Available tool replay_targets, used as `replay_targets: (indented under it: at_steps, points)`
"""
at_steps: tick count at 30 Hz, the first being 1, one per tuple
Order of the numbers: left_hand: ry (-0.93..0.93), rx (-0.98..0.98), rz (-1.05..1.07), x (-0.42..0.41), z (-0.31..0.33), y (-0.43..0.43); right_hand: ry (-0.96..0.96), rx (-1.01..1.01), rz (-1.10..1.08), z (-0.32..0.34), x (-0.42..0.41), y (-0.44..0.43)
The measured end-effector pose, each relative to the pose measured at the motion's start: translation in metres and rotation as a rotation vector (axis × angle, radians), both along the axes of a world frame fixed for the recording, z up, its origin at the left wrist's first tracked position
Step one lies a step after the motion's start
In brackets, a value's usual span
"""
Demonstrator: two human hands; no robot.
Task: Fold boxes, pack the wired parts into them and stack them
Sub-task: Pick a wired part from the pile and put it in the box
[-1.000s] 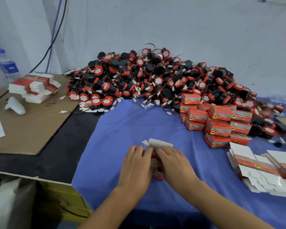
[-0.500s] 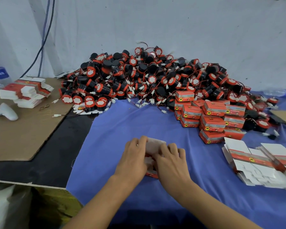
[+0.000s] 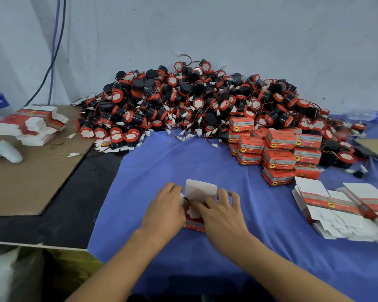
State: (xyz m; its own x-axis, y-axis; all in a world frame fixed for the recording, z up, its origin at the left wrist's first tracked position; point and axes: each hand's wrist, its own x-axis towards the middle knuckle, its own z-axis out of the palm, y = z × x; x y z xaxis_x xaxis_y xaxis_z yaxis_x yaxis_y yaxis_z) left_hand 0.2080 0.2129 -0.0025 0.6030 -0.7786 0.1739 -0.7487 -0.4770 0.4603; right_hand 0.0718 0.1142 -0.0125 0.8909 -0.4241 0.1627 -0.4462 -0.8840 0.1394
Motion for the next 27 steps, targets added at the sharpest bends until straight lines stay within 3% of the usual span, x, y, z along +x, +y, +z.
replay_targets:
  at_steps: [3, 7, 11, 17, 22, 27]
  points:
    - [0.165, 0.028, 0.022, 0.008, -0.001, -0.002, 0.021, 0.006, 0.001, 0.000, 0.002, 0.001]
    - [0.441, -0.085, 0.021, 0.023, 0.006, -0.006, 0.019, 0.034, -0.014, -0.001, 0.003, 0.001]
    - [0.398, -0.203, -0.049, 0.019, 0.002, -0.004, -0.003, 0.111, -0.033, -0.002, 0.003, 0.000]
    - [0.539, -0.337, -0.086, 0.018, 0.001, -0.008, -0.040, 0.196, -0.051, -0.007, 0.003, -0.005]
    - [0.909, -0.525, 0.099, 0.019, -0.005, -0.012, -0.052, 0.227, -0.051, -0.007, 0.003, -0.007]
    - [0.722, -0.525, 0.010, 0.016, -0.011, -0.010, -0.081, 0.246, -0.042, -0.010, 0.003, -0.009]
